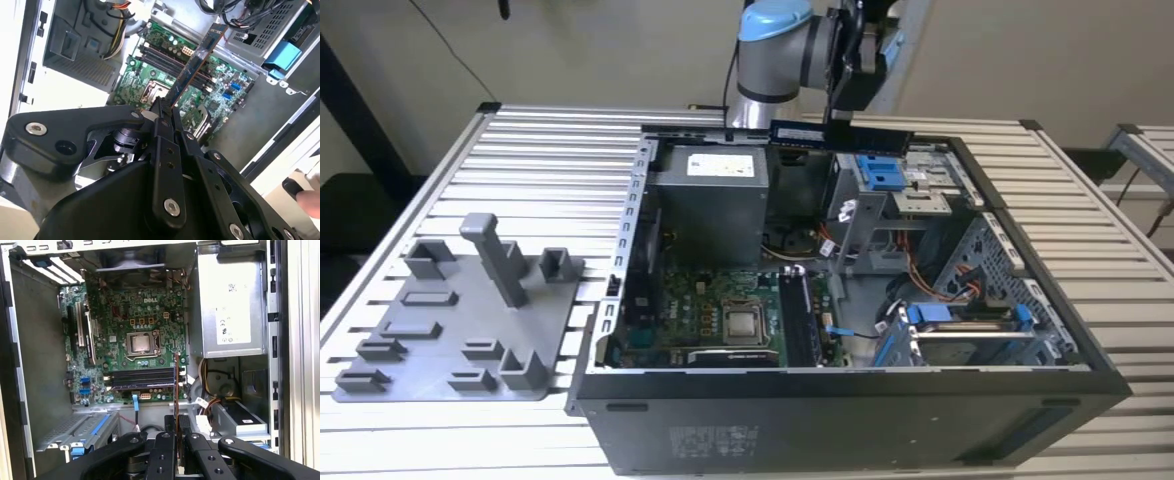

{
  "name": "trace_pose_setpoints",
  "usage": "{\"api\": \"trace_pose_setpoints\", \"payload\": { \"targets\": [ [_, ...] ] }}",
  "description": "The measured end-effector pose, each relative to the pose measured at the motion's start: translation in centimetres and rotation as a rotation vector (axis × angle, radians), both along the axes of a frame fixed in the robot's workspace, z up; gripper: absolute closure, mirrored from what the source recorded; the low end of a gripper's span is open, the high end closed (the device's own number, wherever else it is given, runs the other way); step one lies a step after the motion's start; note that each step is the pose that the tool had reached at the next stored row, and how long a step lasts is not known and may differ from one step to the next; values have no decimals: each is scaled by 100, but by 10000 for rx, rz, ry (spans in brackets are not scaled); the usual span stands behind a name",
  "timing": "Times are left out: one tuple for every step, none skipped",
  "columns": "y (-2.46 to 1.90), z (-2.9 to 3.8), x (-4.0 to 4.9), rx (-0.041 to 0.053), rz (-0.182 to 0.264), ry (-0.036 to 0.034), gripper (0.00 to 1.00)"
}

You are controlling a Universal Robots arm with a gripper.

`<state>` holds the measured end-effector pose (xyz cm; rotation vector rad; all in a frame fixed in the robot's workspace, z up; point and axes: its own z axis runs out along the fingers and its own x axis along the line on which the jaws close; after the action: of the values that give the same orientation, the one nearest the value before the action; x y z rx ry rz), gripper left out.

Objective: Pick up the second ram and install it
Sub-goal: 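Insert the second ram into the second slot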

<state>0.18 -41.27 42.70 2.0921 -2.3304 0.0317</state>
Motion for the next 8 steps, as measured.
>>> {"api": "trace_pose_setpoints", "payload": {
  "targets": [
    [0,0,0,0,-52,0,86],
    [0,0,0,0,-104,0,86],
    [0,0,0,-1,-158,0,86],
    [0,0,0,0,-216,0,86],
    [0,0,0,0,-279,0,86],
    [0,-1,0,0,-342,0,86],
    [0,-1,0,0,-407,0,86],
    [0,-1,0,0,-477,0,86]
  ]
}}
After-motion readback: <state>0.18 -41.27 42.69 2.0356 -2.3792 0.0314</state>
